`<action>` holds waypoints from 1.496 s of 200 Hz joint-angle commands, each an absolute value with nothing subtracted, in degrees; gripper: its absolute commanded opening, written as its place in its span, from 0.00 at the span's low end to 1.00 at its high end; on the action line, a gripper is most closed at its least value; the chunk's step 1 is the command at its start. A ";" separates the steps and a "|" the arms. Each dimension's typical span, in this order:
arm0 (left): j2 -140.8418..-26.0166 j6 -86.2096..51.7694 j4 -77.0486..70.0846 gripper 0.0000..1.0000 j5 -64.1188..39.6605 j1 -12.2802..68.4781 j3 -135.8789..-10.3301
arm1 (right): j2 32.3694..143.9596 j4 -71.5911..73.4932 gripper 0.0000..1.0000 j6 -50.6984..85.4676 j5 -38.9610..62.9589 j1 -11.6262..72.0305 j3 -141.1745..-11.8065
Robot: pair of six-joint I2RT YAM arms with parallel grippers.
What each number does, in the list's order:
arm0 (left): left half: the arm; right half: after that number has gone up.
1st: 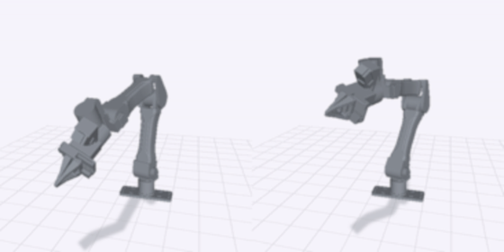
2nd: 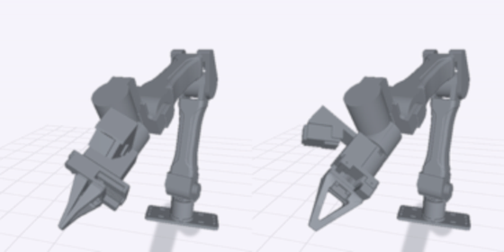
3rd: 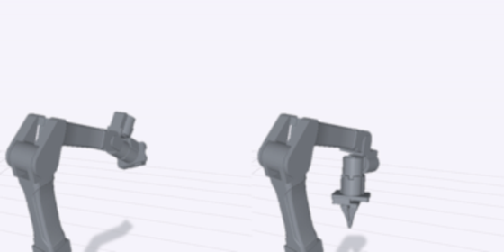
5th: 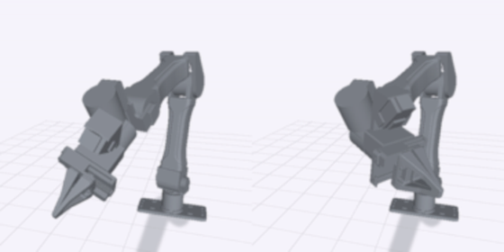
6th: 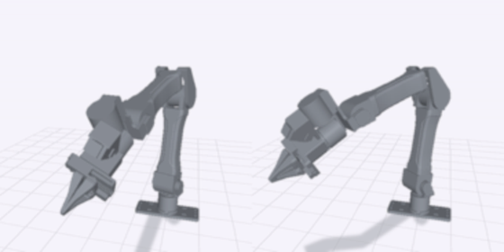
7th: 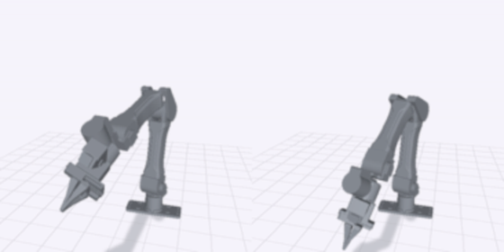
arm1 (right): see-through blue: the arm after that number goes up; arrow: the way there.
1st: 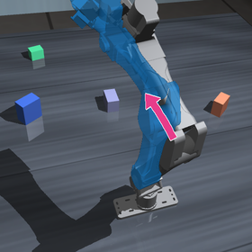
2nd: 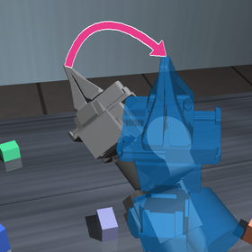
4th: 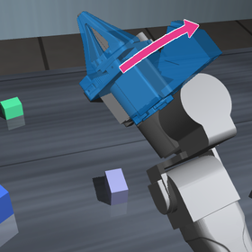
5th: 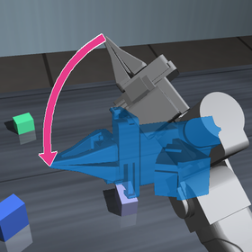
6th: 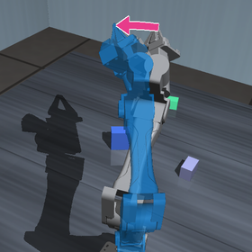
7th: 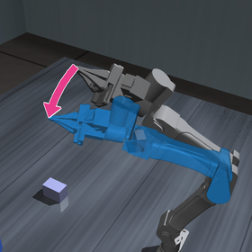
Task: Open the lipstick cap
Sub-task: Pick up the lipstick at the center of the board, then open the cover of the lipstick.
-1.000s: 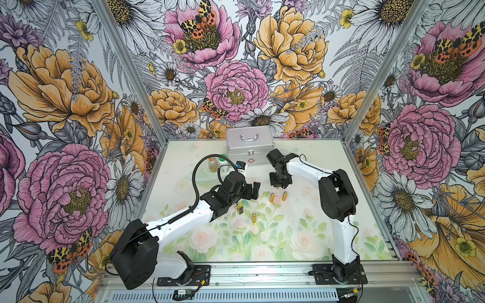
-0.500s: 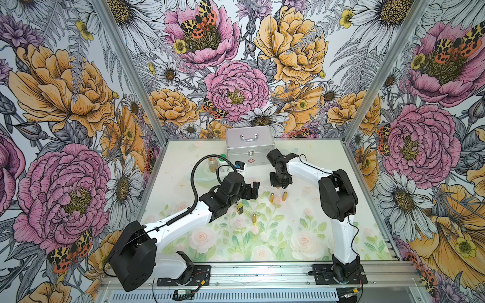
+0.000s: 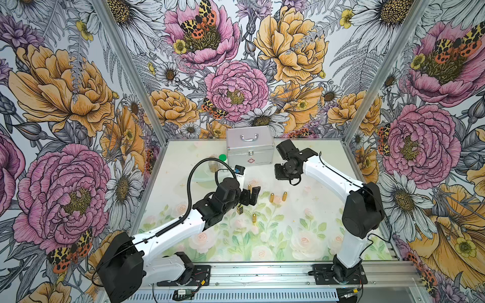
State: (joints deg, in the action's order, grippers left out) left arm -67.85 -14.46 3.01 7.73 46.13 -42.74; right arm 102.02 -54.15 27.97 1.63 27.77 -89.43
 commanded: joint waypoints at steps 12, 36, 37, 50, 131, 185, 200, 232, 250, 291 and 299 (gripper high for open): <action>-66.55 -6.61 0.30 0.96 2.13 50.59 -41.10 | 95.19 -59.01 0.22 27.18 10.43 27.42 -86.78; -67.40 -5.14 -3.08 0.89 -2.73 52.30 -39.31 | 92.29 -61.35 0.22 26.28 17.05 27.64 -85.88; -67.41 -5.12 -3.25 0.88 -2.95 52.30 -39.25 | 92.16 -61.43 0.22 26.24 17.31 27.62 -85.83; -67.96 -4.85 -6.13 0.82 -6.11 52.57 -38.31 | 90.80 -62.34 0.22 26.13 19.84 27.69 -85.31; -72.87 0.60 -13.56 0.57 -11.21 51.39 -38.48 | 87.59 -62.93 0.22 25.93 32.61 27.69 -83.69; -75.46 2.42 -17.77 0.45 -11.61 50.28 -39.48 | 87.72 -62.80 0.21 25.97 35.01 27.77 -84.15; -76.37 2.90 -18.12 0.44 -11.76 49.98 -40.31 | 87.78 -62.84 0.21 25.93 35.32 27.77 -84.16; -77.93 2.99 -19.61 0.42 -11.53 49.13 -41.16 | 87.83 -62.84 0.20 25.86 35.99 27.85 -84.02; -78.31 3.10 -20.42 0.41 -11.86 48.96 -41.55 | 87.86 -62.75 0.19 25.84 36.12 27.88 -83.95; -79.34 3.74 -20.80 0.39 -13.01 48.86 -42.27 | 88.33 -62.67 0.19 25.66 36.36 27.95 -83.78; -79.44 3.68 -20.91 0.39 -13.23 48.87 -42.44 | 88.50 -62.67 0.19 25.67 36.47 27.95 -83.78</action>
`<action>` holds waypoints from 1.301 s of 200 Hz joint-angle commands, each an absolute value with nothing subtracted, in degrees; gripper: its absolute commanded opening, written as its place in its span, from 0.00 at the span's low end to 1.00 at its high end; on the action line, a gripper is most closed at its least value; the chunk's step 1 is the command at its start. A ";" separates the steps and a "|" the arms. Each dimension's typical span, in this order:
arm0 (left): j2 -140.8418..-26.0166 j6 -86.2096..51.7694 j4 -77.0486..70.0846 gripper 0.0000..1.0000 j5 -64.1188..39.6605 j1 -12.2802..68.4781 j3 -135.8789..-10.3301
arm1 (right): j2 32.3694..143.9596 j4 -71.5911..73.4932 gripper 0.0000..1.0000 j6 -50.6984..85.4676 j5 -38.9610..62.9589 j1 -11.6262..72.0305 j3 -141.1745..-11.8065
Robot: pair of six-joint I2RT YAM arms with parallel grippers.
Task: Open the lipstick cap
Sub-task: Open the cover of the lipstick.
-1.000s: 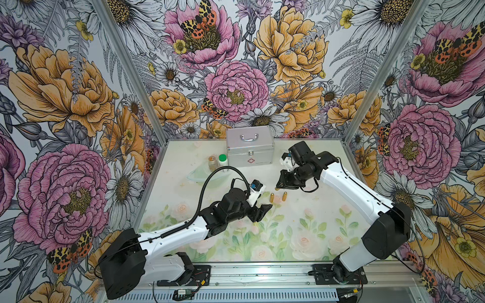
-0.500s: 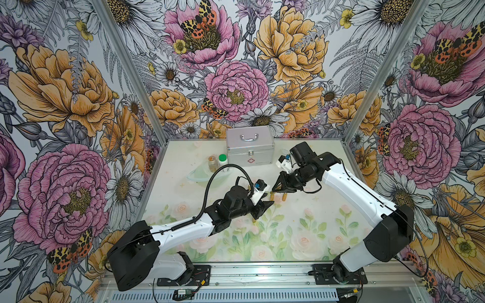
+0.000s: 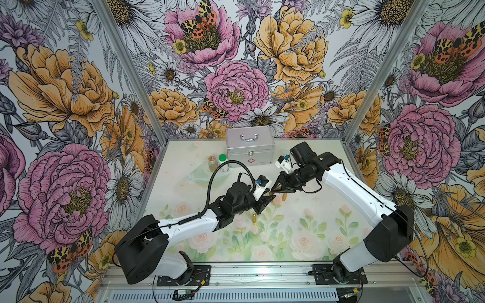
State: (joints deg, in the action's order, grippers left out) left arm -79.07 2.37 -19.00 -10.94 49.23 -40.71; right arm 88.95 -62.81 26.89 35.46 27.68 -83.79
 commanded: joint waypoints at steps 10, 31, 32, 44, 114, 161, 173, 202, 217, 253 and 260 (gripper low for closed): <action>-79.67 3.79 -21.10 0.36 -13.71 48.87 -42.68 | 88.67 -62.67 0.19 25.57 36.63 27.95 -83.81; -80.54 3.84 -21.26 0.32 -14.22 48.87 -43.36 | 88.78 -62.53 0.18 25.46 36.60 27.99 -83.78; -80.57 3.85 -21.26 0.31 -14.23 48.87 -43.39 | 88.78 -62.51 0.18 25.48 36.63 27.97 -83.77; -80.85 3.83 -21.21 0.28 -14.30 48.87 -43.52 | 88.80 -62.41 0.18 25.51 36.73 27.95 -83.80; -79.31 2.93 -21.37 0.07 -13.00 48.87 -41.79 | 88.44 -61.52 0.20 26.19 36.87 27.91 -84.32; -77.12 0.10 -20.93 0.00 -8.46 49.87 -39.27 | 85.94 -60.37 0.33 25.92 33.29 27.95 -86.23; -76.59 -0.56 -20.85 0.00 -7.43 49.92 -38.47 | 84.99 -59.37 0.38 26.14 32.07 27.95 -85.82; -75.08 -1.78 -20.73 0.00 -6.77 50.73 -37.45 | 83.27 -54.59 0.44 27.46 32.44 27.95 -82.51; -74.25 -1.52 -20.22 0.00 -6.35 51.52 -37.62 | 82.76 -51.52 0.46 28.57 33.98 28.04 -80.36; -73.59 -1.52 -18.43 0.00 -4.85 51.68 -38.66 | 82.62 -47.86 0.46 30.36 34.88 28.72 -77.49; -73.56 -1.61 -18.26 0.00 -4.63 51.70 -38.84 | 82.70 -47.72 0.45 30.44 34.97 28.79 -77.22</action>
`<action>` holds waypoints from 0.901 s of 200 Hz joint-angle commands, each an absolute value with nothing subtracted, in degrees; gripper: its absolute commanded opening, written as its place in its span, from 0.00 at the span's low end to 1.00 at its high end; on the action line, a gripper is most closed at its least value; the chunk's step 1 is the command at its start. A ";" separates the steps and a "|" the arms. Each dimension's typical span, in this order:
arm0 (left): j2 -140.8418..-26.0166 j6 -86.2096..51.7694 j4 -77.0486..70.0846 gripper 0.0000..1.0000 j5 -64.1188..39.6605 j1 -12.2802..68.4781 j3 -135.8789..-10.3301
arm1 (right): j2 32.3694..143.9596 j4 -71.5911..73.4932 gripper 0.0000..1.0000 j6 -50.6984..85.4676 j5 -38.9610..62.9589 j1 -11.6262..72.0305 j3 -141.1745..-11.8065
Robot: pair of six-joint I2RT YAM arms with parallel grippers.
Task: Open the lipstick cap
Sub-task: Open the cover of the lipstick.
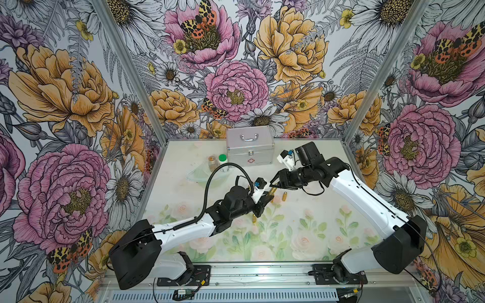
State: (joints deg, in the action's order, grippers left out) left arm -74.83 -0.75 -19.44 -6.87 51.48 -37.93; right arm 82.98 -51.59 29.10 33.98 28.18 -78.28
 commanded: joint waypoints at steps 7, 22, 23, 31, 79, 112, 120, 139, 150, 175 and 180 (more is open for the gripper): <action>-73.52 -1.67 -18.12 0.00 -4.41 51.73 -38.93 | 82.62 -47.66 0.44 30.46 35.14 28.83 -76.95; -73.39 -1.77 -17.71 0.00 -3.81 51.70 -39.19 | 82.28 -47.40 0.42 30.51 35.38 28.85 -76.55; -73.39 -1.81 -17.73 0.00 -3.75 51.73 -39.19 | 82.23 -47.38 0.42 30.55 35.36 28.89 -76.51; -73.30 -1.89 -17.75 0.00 -3.33 51.77 -39.29 | 81.88 -47.37 0.41 30.74 34.97 28.88 -76.31; -73.48 -2.28 -17.45 0.00 -0.66 51.75 -39.37 | 80.72 -45.64 0.34 32.08 35.80 28.99 -75.11; -73.38 -2.21 -17.48 0.00 -0.62 51.77 -39.50 | 81.12 -43.78 0.33 33.12 36.76 29.09 -74.64; -73.44 -2.14 -17.33 0.00 -0.49 51.77 -39.61 | 81.29 -43.13 0.32 33.61 37.44 29.17 -74.38; -73.43 -2.05 -17.02 0.00 -0.91 51.70 -39.90 | 81.69 -42.51 0.32 33.84 37.67 29.27 -74.18; -73.52 -1.94 -16.97 0.00 -1.15 51.81 -39.99 | 81.74 -42.15 0.32 34.00 37.50 29.35 -74.02; -73.66 -1.94 -16.70 0.00 -0.94 51.77 -40.34 | 81.70 -41.66 0.28 34.23 37.49 29.53 -73.93; -73.65 -1.93 -16.68 0.00 -0.88 51.77 -40.36 | 81.65 -41.66 0.28 34.22 37.53 29.53 -73.92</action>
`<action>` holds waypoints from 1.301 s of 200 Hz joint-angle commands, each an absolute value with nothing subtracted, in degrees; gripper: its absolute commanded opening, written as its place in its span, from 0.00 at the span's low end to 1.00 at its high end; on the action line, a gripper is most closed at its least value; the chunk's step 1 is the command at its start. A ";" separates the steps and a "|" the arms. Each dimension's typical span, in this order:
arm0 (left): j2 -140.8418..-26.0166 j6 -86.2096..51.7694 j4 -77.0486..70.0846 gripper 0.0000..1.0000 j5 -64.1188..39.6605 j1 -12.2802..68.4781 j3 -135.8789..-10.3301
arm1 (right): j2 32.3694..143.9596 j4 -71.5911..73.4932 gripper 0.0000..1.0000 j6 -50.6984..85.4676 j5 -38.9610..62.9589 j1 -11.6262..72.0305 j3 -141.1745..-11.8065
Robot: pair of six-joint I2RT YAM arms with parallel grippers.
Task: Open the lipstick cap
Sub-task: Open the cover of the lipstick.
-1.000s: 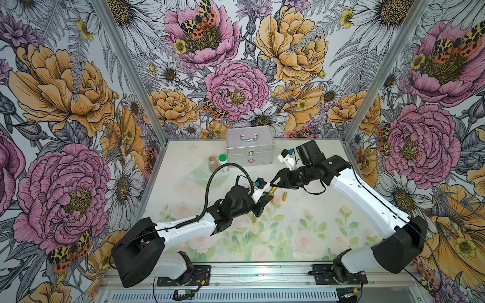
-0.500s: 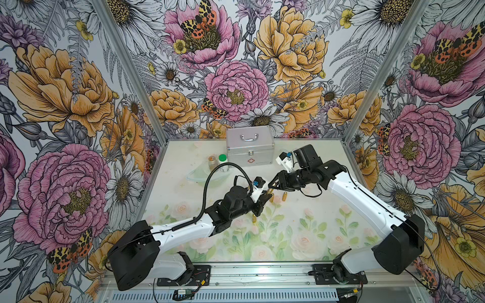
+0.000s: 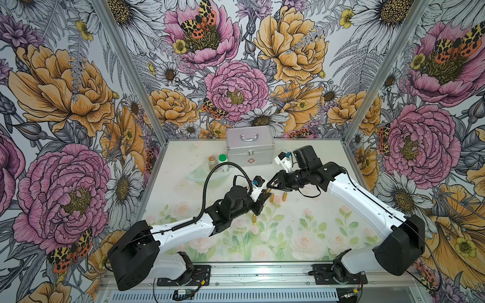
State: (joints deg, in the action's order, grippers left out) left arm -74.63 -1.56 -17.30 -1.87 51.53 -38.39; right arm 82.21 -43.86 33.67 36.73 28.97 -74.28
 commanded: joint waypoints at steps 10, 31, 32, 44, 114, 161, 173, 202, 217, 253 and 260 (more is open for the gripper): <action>-73.59 -1.81 -16.70 0.00 -0.72 51.77 -40.43 | 81.49 -41.74 0.26 34.19 37.23 29.53 -73.68; -73.56 -1.80 -16.43 0.00 0.03 51.79 -40.65 | 81.30 -41.75 0.25 34.15 36.73 29.53 -73.30; -73.56 -1.78 -16.39 0.00 0.06 51.78 -40.67 | 81.25 -41.79 0.25 34.12 36.74 29.53 -73.26; -73.48 -1.93 -16.21 0.00 0.15 51.77 -40.69 | 81.21 -41.84 0.24 33.91 36.25 29.53 -73.18; -72.35 -3.43 -13.33 0.00 1.65 52.12 -39.41 | 80.87 -41.95 0.21 34.10 33.63 28.45 -76.49; -71.34 -4.34 -10.38 0.00 3.53 52.21 -38.16 | 80.50 -41.92 0.21 35.12 34.14 26.09 -79.26; -70.92 -4.37 -10.28 0.00 3.43 52.23 -37.79 | 80.51 -41.97 0.21 35.19 34.27 25.61 -79.81; -69.84 -4.42 -10.20 0.00 3.84 52.16 -37.19 | 79.99 -41.84 0.20 35.55 33.79 24.11 -80.40; -69.23 -4.85 -10.29 0.00 3.87 52.20 -37.05 | 79.80 -41.84 0.20 35.69 33.18 23.44 -80.29; -68.74 -6.06 -11.85 0.00 2.92 52.48 -37.96 | 79.98 -41.86 0.21 34.11 29.90 21.73 -78.93; -68.69 -6.30 -12.79 0.00 2.70 52.54 -37.84 | 79.98 -41.84 0.21 34.07 28.68 20.95 -78.12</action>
